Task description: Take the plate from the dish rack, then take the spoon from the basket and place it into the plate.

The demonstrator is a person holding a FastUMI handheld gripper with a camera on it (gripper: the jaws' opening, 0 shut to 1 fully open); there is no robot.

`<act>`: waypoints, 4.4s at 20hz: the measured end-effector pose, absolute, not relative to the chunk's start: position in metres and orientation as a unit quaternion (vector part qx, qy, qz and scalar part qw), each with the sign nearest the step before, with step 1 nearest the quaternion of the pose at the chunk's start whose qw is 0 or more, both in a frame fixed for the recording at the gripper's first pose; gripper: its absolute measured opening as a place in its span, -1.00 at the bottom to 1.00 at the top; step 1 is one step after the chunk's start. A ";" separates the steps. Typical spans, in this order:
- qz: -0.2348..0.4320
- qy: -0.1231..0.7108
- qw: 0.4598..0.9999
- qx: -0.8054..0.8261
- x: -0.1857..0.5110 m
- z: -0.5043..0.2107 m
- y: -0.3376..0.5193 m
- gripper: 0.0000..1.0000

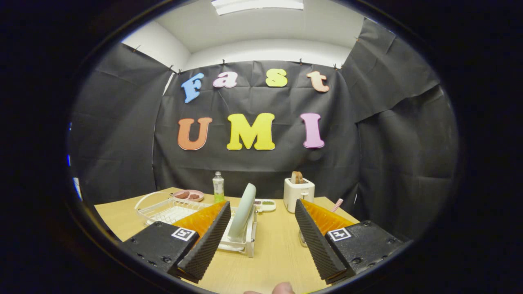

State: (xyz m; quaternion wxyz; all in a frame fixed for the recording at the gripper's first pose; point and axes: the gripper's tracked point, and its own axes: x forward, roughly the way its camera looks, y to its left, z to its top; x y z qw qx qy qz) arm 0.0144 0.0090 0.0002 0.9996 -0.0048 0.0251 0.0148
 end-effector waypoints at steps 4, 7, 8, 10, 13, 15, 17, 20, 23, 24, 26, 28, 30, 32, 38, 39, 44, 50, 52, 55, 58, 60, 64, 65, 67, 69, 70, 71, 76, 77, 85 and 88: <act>0.055 0.052 0.997 -0.005 0.031 0.017 0.028 1.00; 0.065 0.087 0.994 -0.022 0.053 0.027 0.029 1.00; 0.066 0.102 0.992 -0.027 0.062 0.029 0.028 1.00; 0.076 0.134 0.988 -0.029 0.080 0.031 0.033 1.00; 0.082 0.186 0.979 -0.032 0.115 0.031 0.035 1.00; 0.077 0.230 0.969 -0.045 0.140 0.024 0.034 1.00; 0.077 0.279 0.956 -0.045 0.163 0.012 0.035 1.00; 0.074 0.342 0.936 -0.029 0.186 -0.001 0.035 1.00; 0.068 0.387 0.920 -0.008 0.204 -0.014 0.035 1.00; 0.067 0.398 0.915 0.000 0.209 -0.018 0.036 1.00; 0.061 0.421 0.905 0.022 0.219 -0.030 0.042 1.00; 0.055 0.441 0.895 0.030 0.228 -0.041 0.047 0.91; 0.048 0.454 0.889 0.035 0.236 -0.050 0.052 0.85; 0.042 0.470 0.880 0.042 0.237 -0.058 0.058 0.72; 0.001 0.502 0.864 0.033 0.227 -0.062 0.064 -0.04; -0.006 0.505 0.862 0.031 0.226 -0.062 0.064 -0.15; -0.040 0.515 0.856 0.029 0.218 -0.046 0.059 -0.21; -0.060 0.489 0.870 -0.009 0.216 -0.011 0.050 -0.21; -0.029 0.477 0.878 0.006 0.205 0.003 0.062 -0.32; 0.029 0.464 0.884 0.043 0.164 0.014 0.084 -0.35; 0.086 0.460 0.880 0.084 0.102 0.001 0.100 -0.35; 0.105 0.469 0.870 0.111 0.065 -0.025 0.104 -0.36; 0.125 0.510 0.826 0.207 0.005 -0.089 0.109 -0.35; 0.126 0.520 0.814 0.226 -0.006 -0.104 0.109 -0.35; 0.120 0.534 0.800 0.247 -0.017 -0.131 0.106 -0.36; 0.111 0.542 0.787 0.273 -0.019 -0.154 0.104 -0.35; 0.110 0.546 0.780 0.285 -0.016 -0.161 0.105 -0.36; 0.107 0.550 0.774 0.294 -0.014 -0.167 0.105 -0.36; 0.106 0.553 0.753 0.339 -0.005 -0.180 0.104 -0.31; 0.100 0.550 0.758 0.335 -0.003 -0.181 0.101 -0.28; 0.102 0.513 0.795 0.308 0.012 -0.163 0.081 0.33; 0.103 0.479 0.833 0.256 0.012 -0.149 0.069 0.60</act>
